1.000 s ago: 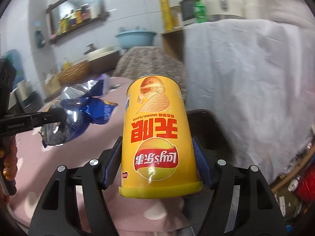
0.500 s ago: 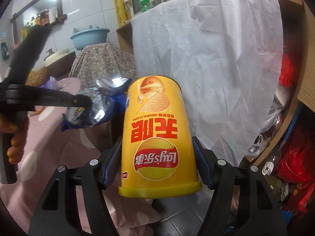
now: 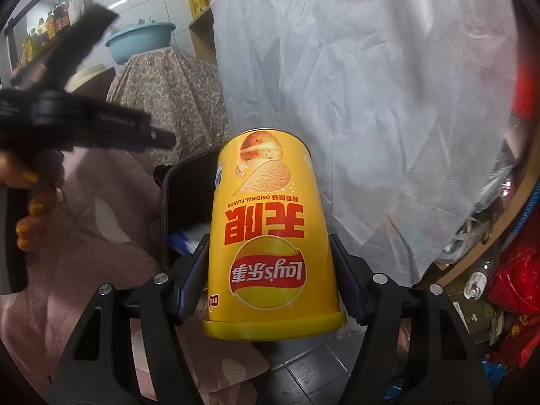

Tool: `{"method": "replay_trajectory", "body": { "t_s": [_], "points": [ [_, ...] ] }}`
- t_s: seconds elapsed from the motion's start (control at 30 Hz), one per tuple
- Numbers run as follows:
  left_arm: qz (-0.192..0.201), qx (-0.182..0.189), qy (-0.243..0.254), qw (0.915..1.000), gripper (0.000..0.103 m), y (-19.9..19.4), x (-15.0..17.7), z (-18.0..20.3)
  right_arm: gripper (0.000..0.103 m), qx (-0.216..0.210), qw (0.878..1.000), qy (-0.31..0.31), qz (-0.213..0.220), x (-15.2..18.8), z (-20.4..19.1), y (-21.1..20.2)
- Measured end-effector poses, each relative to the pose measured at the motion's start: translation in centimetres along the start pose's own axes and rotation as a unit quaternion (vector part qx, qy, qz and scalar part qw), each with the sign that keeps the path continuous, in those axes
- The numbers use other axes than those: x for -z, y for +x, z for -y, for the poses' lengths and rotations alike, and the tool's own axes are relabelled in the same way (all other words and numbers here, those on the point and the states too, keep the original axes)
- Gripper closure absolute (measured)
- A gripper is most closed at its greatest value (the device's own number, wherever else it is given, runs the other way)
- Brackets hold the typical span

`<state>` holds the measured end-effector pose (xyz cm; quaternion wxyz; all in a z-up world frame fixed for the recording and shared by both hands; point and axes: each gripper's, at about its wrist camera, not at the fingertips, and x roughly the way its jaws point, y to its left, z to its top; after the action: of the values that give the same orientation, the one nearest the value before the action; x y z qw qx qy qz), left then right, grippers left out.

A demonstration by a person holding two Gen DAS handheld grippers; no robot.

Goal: Collect trash
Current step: 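Lift the chip can and chip bag and carry them over the bin, then open both tools to drop the chip bag and chip can into the bin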

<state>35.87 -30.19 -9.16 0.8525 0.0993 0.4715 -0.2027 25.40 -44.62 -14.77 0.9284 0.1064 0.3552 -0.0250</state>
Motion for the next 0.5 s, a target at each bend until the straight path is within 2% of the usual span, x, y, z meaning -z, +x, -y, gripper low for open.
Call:
{"method": "replay_trajectory", "body": {
  "t_s": [0.3,0.5],
  "points": [
    [0.057,0.012,-0.004,0.9983,0.037,-4.1,-0.2,-1.1,0.035,-0.052,0.995,-0.039,-0.081,-2.7,-2.8,8.7],
    [0.091,0.003,0.005,0.9958,0.029,-6.7,0.3,-1.4,0.036,-0.055,0.984,-0.072,-0.153,-3.8,-5.6,15.3]
  ]
}}
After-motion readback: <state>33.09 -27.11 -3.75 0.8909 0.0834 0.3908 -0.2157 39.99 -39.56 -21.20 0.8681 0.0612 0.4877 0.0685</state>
